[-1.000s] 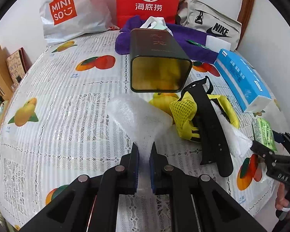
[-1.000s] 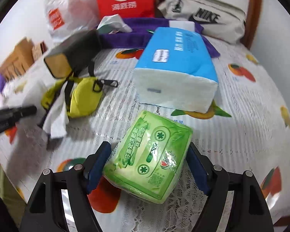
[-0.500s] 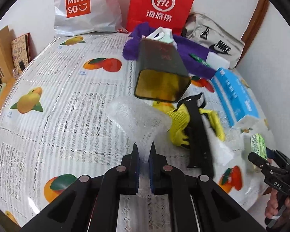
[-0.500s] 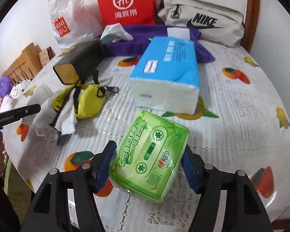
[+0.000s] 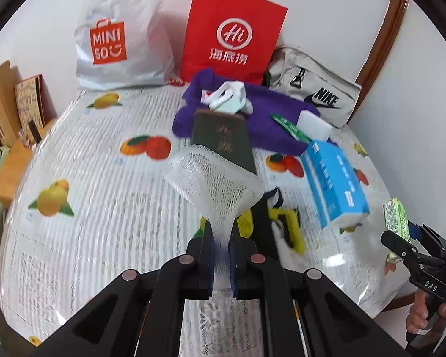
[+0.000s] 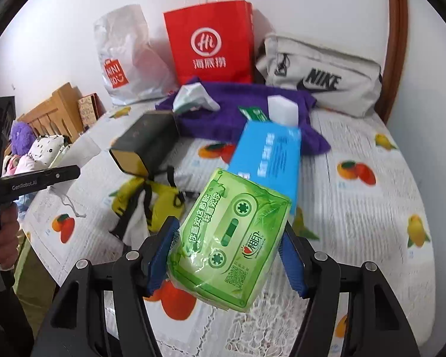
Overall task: Organize soft objects
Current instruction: 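Carry the green tissue pack over the purple towel while the left tool carries the mesh bag there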
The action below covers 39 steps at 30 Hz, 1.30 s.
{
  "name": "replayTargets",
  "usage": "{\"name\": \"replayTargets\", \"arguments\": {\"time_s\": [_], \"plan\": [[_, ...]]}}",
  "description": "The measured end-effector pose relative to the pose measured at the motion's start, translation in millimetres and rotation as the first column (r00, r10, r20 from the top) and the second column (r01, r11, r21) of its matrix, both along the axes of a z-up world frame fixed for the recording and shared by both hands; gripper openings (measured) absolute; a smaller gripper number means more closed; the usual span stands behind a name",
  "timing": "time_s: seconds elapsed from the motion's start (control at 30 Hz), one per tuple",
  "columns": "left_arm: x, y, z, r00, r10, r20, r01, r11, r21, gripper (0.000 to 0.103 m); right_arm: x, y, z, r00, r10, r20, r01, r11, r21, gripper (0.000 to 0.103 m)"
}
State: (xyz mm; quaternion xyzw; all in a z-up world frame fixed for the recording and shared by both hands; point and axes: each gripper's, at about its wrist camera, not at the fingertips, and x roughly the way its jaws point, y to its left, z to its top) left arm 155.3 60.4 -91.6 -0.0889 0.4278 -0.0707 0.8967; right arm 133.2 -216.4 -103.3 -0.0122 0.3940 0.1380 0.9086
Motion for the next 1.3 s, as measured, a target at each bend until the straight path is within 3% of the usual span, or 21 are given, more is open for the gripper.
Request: {"name": "replayTargets", "arguments": {"time_s": [0.33,1.03,1.3], "plan": [[34,-8,24,1.0,-0.012,0.025,0.012,1.0,0.014,0.008,31,5,30,0.998,0.045,0.041,-0.044,0.999,-0.016,0.065],[131,-18,63,0.995,-0.052,0.08,0.048,0.998,0.044,0.008,127,12,46,0.997,0.031,0.068,-0.031,1.0,-0.001,0.065],[172,-25,60,0.995,-0.072,0.069,0.069,0.996,0.05,0.008,174,20,52,0.997,0.011,0.077,-0.01,1.0,-0.012,0.065]]}}
